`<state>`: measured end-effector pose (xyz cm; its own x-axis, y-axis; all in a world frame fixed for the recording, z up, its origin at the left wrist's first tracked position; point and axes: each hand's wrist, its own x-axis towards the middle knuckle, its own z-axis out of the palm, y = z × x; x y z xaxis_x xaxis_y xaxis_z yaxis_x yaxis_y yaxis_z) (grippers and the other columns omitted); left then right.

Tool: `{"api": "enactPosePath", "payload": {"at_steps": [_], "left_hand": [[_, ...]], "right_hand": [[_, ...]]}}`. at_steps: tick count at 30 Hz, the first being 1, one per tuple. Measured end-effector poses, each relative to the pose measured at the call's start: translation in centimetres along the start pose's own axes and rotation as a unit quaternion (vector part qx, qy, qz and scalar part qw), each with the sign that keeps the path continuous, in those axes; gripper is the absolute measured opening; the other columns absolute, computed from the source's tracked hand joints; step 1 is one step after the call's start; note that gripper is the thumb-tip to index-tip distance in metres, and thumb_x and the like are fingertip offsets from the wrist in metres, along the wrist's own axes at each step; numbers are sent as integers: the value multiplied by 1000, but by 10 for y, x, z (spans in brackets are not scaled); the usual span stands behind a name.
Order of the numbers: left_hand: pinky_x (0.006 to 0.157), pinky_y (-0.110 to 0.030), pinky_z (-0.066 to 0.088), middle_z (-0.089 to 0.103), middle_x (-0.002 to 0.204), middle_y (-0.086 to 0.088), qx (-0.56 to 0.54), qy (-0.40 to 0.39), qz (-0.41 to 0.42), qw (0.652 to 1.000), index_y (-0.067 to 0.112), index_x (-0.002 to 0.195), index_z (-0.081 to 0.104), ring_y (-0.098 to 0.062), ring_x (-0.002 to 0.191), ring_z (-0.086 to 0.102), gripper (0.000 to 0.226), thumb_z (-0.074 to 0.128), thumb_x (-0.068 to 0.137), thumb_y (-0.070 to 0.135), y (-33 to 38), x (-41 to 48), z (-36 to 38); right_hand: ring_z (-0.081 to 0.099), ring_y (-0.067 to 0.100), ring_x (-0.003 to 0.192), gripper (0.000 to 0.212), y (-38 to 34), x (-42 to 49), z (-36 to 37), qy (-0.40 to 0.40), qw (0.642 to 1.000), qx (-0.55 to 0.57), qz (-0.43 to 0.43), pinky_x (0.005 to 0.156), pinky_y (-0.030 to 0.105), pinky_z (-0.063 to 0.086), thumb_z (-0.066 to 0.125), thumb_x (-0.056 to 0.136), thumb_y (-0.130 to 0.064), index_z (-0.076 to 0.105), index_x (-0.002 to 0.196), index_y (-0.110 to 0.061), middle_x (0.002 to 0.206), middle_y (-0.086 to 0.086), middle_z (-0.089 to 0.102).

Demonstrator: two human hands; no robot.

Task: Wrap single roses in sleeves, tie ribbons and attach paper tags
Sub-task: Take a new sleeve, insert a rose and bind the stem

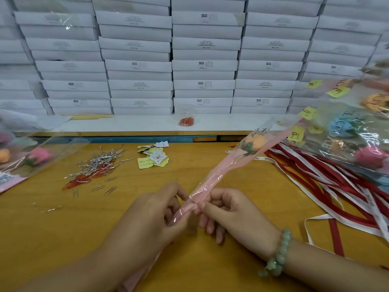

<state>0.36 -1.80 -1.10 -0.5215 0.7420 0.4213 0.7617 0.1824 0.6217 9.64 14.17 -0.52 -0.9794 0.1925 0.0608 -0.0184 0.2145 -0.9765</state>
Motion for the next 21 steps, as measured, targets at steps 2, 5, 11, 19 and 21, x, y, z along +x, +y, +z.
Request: {"api": "enactPosePath", "payload": {"at_steps": [2, 5, 11, 19, 21], "left_hand": [[50, -21, 42, 61, 69, 18, 50, -1, 11, 999, 35, 98, 56, -4, 54, 56, 19, 70, 86, 31, -1, 0, -2], [51, -25, 43, 59, 68, 15, 91, -5, 31, 995, 36, 100, 61, -7, 60, 55, 10, 61, 91, 40, 0, -2, -3], [53, -26, 40, 58, 64, 12, 125, 4, 42, 991, 25, 92, 68, -9, 61, 50, 21, 50, 90, 37, 0, -2, -5], [46, -30, 39, 53, 52, 6, 24, 3, 7, 1000, 26, 81, 66, -4, 42, 44, 14, 61, 93, 20, -2, 0, -3], [43, -25, 37, 55, 51, 3, -14, 2, -7, 1000, 25, 80, 66, -2, 39, 44, 15, 61, 92, 19, -1, 0, -2]], "right_hand": [[51, 7, 46, 14, 0, 0, 0, 0, 1000, 1, 4, 38, 21, 43, 52, 95, -3, 62, 86, 1, 59, 2, 60], [51, 7, 47, 14, -1, 0, 0, -5, 1000, 6, 5, 38, 20, 43, 52, 94, -3, 62, 86, 1, 59, 1, 60], [56, 6, 52, 13, 1, 2, -2, -35, 999, 27, 10, 41, 18, 46, 51, 96, -5, 62, 90, -1, 69, 2, 65], [64, 7, 64, 13, 2, 2, -3, -32, 998, 53, 15, 47, 20, 50, 53, 94, -6, 63, 102, -8, 100, 11, 71], [64, 7, 65, 14, 1, 2, -3, -35, 998, 50, 15, 47, 19, 50, 53, 95, -6, 64, 104, -8, 98, 7, 72]]}}
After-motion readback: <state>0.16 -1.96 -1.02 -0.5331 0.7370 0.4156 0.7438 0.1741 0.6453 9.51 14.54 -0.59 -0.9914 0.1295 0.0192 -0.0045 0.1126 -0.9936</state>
